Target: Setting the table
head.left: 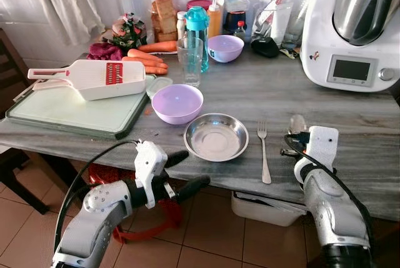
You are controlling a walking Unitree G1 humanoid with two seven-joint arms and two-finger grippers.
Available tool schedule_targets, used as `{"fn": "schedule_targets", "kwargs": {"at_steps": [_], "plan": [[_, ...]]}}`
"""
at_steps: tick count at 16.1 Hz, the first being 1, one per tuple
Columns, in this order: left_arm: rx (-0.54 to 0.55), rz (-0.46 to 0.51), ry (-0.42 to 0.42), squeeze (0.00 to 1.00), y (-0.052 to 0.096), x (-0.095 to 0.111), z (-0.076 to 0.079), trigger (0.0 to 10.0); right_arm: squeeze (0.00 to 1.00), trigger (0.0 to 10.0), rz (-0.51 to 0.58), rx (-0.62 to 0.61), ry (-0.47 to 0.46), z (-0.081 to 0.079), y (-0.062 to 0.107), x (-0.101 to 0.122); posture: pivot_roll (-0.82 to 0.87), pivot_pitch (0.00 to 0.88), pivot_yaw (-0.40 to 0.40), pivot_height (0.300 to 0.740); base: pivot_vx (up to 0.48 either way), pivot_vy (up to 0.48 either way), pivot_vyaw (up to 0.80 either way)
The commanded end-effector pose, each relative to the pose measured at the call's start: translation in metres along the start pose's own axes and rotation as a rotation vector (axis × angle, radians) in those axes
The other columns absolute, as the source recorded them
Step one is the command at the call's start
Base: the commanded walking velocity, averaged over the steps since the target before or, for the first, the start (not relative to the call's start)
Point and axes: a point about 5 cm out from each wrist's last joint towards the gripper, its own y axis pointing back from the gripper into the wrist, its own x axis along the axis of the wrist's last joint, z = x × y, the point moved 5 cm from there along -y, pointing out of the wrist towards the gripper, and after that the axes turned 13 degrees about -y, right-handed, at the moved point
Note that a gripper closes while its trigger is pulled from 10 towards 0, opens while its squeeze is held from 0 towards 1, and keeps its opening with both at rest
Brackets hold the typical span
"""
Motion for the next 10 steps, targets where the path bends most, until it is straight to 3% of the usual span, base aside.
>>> {"fn": "schedule_targets", "kwargs": {"at_steps": [1, 10], "plan": [[-0.010, 0.003, -0.024, 0.00, 0.000, 0.003, 0.001, 10.0, 0.00, 10.0, -0.003, 0.012, -0.011, -0.002, -0.003, 0.001, -0.03, 0.004, 0.034, 0.740, 0.000, 0.000, 0.00], [-0.029, 0.007, -0.022, 0.00, -0.004, 0.005, 0.007, 10.0, 0.00, 10.0, -0.042, 0.024, -0.090, -0.012, -0.008, -0.014, -0.03, 0.001, 0.036, 0.740, 0.000, 0.000, 0.00]]}}
